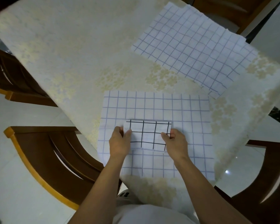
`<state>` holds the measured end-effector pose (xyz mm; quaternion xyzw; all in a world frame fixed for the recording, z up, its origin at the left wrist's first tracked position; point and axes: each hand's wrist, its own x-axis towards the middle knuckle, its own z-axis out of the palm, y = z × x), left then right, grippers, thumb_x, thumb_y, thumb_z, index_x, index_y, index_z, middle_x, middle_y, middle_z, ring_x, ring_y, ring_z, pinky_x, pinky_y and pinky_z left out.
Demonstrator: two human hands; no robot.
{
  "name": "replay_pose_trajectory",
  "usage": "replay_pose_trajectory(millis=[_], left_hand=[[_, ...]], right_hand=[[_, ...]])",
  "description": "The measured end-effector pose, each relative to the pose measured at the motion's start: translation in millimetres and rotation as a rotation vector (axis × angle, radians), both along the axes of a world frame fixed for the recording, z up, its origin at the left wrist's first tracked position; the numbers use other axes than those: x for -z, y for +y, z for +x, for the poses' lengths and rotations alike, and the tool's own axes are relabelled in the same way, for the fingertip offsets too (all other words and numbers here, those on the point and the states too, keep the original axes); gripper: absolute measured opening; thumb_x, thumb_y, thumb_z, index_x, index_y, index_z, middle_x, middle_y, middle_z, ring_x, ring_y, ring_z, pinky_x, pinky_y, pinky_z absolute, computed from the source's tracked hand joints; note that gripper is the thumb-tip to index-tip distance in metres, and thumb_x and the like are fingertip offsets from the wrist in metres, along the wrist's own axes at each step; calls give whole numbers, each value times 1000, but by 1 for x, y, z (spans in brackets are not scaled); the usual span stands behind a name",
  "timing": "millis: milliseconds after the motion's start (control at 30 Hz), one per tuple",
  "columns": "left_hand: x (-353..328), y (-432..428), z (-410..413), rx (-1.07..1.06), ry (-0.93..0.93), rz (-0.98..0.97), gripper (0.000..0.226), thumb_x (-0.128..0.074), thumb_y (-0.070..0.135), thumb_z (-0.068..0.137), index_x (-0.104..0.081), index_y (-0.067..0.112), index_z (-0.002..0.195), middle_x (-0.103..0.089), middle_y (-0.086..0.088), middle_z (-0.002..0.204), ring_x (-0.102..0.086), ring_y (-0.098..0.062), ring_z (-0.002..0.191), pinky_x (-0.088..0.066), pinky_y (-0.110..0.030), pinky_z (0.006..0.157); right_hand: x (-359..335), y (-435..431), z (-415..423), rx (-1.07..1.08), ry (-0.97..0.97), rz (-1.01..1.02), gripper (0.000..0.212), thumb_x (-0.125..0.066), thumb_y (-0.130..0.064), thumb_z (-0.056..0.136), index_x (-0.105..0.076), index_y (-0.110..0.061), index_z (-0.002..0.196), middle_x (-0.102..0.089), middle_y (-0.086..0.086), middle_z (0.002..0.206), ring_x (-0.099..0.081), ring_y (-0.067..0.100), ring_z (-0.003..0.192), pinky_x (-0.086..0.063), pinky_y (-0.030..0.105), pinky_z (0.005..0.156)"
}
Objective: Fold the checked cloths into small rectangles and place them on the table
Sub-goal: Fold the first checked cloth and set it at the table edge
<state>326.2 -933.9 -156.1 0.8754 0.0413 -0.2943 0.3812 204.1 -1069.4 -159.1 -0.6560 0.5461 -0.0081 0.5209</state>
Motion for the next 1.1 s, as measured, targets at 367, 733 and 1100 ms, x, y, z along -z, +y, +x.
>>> replay_pose_trajectory(millis=[367, 733, 1100], left_hand=[[-42, 35, -15, -188, 386, -504, 29, -68, 26, 92, -70, 2, 107, -73, -15, 109, -68, -33, 107, -48, -55, 103], [-71, 44, -112, 6, -240, -277, 44, -39, 31, 106, -42, 5, 71, -42, -3, 65, -38, -2, 54, -32, -15, 52], [-63, 95, -178, -155, -413, -120, 42, -41, 33, 106, -48, 9, 72, -49, -1, 62, -42, -9, 57, -32, -26, 53]], right_hand=[[-53, 3, -34, -41, -217, 162, 39, -56, -30, 100, -41, -15, 67, -37, -3, 57, -37, 13, 57, -38, 17, 54], [-69, 21, -90, -130, -351, -97, 45, -40, -34, 106, -38, -10, 69, -37, -5, 61, -36, 8, 60, -33, 30, 63], [-73, 55, -128, -322, -341, -189, 45, -42, -31, 106, -31, -21, 64, -31, -5, 59, -31, 9, 57, -28, 32, 57]])
